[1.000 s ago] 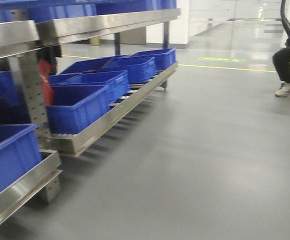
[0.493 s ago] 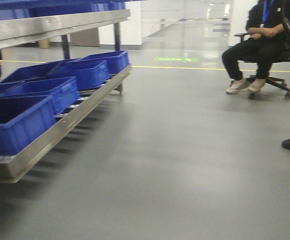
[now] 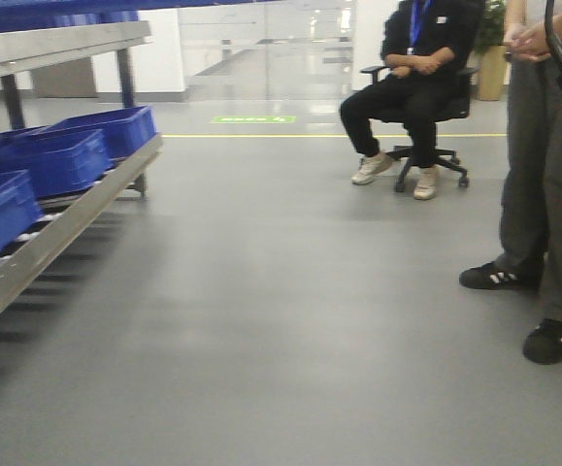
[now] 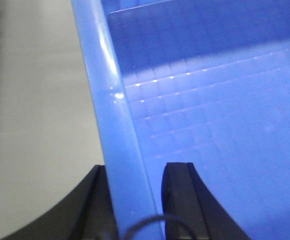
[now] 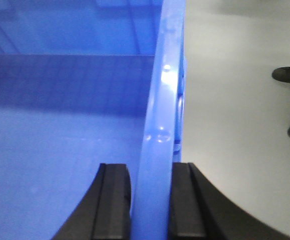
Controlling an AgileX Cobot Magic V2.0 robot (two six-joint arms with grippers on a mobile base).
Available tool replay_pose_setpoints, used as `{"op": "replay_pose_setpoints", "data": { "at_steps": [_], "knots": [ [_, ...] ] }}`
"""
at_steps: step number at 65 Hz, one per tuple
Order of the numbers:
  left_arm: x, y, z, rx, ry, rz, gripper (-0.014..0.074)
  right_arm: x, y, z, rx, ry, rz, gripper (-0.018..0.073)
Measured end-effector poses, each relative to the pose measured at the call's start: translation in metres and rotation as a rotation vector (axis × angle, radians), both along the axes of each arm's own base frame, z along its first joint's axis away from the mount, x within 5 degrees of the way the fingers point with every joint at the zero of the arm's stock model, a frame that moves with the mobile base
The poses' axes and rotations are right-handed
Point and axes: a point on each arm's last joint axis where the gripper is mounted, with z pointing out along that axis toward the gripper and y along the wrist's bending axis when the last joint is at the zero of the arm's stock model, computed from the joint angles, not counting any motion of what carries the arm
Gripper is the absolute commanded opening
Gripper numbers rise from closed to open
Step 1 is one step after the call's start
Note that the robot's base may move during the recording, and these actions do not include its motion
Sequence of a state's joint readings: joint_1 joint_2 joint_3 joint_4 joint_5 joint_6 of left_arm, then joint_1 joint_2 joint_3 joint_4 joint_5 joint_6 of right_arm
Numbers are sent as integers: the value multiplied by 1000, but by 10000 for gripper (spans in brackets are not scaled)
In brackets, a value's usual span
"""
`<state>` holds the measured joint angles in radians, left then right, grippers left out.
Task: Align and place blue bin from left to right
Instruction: 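Hold the bin in both grippers while the base drives across the floor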
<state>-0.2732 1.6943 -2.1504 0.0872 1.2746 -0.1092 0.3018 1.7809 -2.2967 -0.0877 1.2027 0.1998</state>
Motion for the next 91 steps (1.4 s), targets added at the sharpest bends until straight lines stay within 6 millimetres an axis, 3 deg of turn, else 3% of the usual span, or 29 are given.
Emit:
{"op": "replay_pose_setpoints", "data": {
  "at_steps": [91],
  "knots": [
    [0, 0, 0, -2, 0, -1, -111, 0, 0, 0, -4, 3, -2, -69]
  ]
}}
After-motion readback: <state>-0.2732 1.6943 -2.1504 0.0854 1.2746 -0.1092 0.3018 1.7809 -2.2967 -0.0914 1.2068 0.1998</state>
